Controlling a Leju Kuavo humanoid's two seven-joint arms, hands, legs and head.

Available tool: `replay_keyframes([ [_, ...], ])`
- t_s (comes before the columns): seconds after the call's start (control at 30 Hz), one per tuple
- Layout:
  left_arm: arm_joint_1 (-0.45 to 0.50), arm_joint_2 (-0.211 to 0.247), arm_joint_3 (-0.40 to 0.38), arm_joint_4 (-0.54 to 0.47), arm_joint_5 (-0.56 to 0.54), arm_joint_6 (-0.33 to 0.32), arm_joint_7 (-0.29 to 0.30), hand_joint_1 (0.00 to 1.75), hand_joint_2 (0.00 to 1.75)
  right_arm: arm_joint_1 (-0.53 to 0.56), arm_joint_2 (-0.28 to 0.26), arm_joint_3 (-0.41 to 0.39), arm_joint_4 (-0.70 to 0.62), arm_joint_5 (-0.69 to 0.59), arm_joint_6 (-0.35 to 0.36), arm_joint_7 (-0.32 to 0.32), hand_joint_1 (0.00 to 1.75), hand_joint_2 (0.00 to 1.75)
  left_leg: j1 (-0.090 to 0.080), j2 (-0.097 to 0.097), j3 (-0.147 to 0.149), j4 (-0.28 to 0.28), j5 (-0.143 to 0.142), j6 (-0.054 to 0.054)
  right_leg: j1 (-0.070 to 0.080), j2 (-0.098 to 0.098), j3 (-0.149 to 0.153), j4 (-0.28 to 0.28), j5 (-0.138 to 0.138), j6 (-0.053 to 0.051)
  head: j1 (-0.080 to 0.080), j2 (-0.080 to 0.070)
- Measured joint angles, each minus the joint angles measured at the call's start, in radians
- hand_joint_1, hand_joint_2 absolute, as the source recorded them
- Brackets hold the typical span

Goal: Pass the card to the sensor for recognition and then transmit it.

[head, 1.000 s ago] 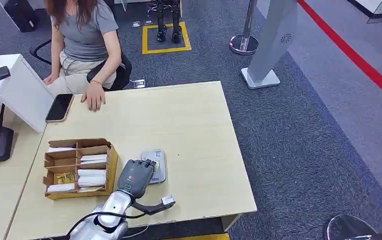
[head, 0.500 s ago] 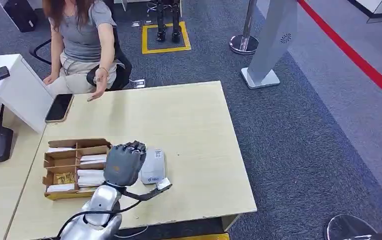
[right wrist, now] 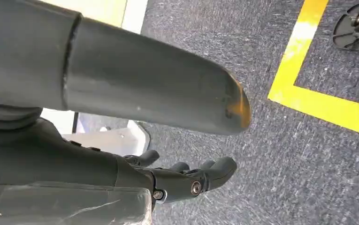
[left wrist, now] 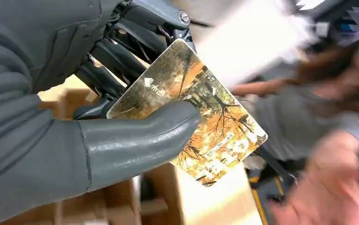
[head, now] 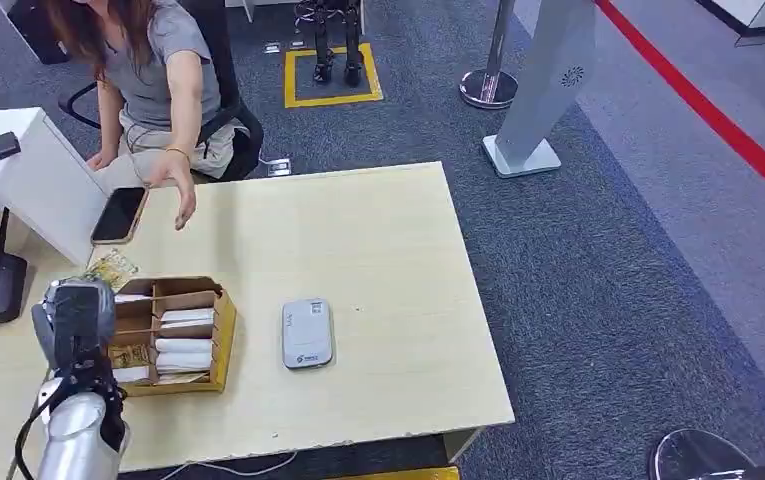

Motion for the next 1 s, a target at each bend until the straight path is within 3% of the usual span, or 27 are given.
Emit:
replay_keyframes([
  [0.1, -0.012, 0.015, 0.083, 0.063, 0.07, -0.052, -0.008, 1.75, 1.75, -0.006, 0.003, 0.005, 0.001, 0.003, 0.001, 0.004, 0.0, 0.0, 0.0, 0.0, 0.0, 0.0, 0.0, 0.0, 0.0, 0.0, 0.0, 0.0, 0.0, 0.0, 0.0, 0.0],
  [0.2, -0.032, 0.033, 0.125, 0.114, 0.074, -0.059, -0.022, 1.75, 1.75, -0.008, 0.005, 0.013, 0.003, 0.003, 0.001, 0.008, 0.0, 0.0, 0.0, 0.0, 0.0, 0.0, 0.0, 0.0, 0.0, -0.001, 0.0, 0.0, 0.0, 0.0, 0.0, 0.0],
  [0.77, -0.063, 0.044, 0.136, 0.15, 0.043, -0.009, -0.014, 1.75, 1.75, -0.011, 0.008, 0.02, 0.005, 0.003, 0.001, 0.009, 0.0, 0.0, 0.0, -0.001, 0.0, 0.0, 0.0, 0.0, 0.0, -0.001, 0.0, 0.0, 0.0, 0.0, 0.0, 0.0],
  [0.8, -0.063, 0.044, 0.136, 0.15, 0.043, -0.009, -0.014, 1.55, 1.75, -0.011, 0.008, 0.02, 0.005, 0.003, 0.001, 0.009, 0.0, 0.0, 0.0, -0.001, 0.0, 0.0, 0.0, 0.0, 0.0, -0.001, 0.0, 0.0, 0.0, 0.0, 0.0, 0.0],
  [0.87, -0.063, 0.044, 0.136, 0.15, 0.044, -0.005, -0.014, 1.55, 1.75, -0.012, 0.008, 0.021, 0.005, 0.003, 0.001, 0.009, 0.0, 0.0, 0.0, -0.001, 0.0, 0.0, 0.0, 0.0, 0.0, -0.001, 0.0, 0.0, 0.0, 0.0, 0.0, 0.0],
  [0.9, -0.063, 0.044, 0.136, 0.15, 0.044, -0.005, -0.014, 0.0, 1.75, -0.012, 0.008, 0.021, 0.005, 0.003, 0.001, 0.009, 0.0, 0.0, 0.0, -0.001, 0.0, 0.0, 0.0, 0.0, 0.0, -0.001, 0.0, 0.0, 0.0, 0.0, 0.0, 0.0],
  [1.0, -0.063, 0.044, 0.136, 0.15, 0.047, -0.002, -0.014, 0.0, 1.75, -0.012, 0.008, 0.022, 0.005, 0.003, 0.001, 0.009, 0.0, 0.0, 0.0, -0.001, 0.0, 0.0, 0.0, 0.0, 0.0, -0.001, 0.0, 0.0, 0.001, 0.0, 0.0, 0.0],
])
